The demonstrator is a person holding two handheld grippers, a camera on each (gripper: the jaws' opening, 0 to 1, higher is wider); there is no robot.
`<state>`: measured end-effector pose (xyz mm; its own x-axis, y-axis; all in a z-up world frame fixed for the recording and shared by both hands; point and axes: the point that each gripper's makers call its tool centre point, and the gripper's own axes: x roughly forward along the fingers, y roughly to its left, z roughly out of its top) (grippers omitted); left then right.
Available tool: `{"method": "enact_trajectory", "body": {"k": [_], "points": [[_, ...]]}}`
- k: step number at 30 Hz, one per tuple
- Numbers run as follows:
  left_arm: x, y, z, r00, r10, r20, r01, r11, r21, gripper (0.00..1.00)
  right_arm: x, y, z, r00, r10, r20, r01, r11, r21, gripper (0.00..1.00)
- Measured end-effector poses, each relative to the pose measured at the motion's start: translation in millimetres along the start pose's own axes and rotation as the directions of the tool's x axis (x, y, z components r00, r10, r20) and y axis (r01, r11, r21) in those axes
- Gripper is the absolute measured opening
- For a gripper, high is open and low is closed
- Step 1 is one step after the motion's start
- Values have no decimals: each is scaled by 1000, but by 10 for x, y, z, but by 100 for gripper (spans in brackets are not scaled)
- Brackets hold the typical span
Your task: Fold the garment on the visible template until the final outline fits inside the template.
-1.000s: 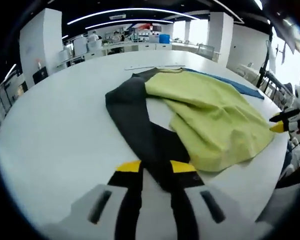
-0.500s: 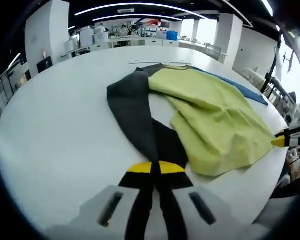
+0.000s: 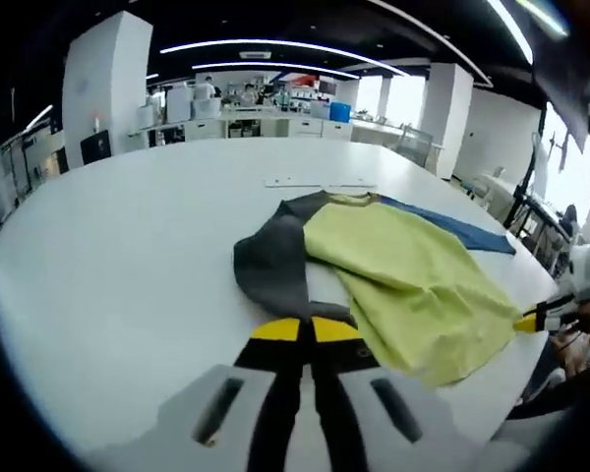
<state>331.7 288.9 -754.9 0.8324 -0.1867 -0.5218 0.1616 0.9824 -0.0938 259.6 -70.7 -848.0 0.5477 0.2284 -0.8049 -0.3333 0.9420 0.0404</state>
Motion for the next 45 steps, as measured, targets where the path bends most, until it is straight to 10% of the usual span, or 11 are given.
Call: {"method": "enact_trajectory", "body": {"k": [10,20,30,45], "points": [[-160,521,586,980,107,168,-90,990,-104,0,-12,-100,-10,1000,-6,-14,6,1000,-26,0],[-129,1027,789,956,211,204,-157,954,-254,0,-12,-168,1,1000,-17,-18,16,999,-42,0],[41,1675,510,927,354,122,-271,859,-435,0,-2,-196,21,999,-32,-19,31,998,-55,0],[143,1980,95,914,406,3,-375,847,-376,12,17,-219,44,999,-42,-30,41,998,-58,0]]}}
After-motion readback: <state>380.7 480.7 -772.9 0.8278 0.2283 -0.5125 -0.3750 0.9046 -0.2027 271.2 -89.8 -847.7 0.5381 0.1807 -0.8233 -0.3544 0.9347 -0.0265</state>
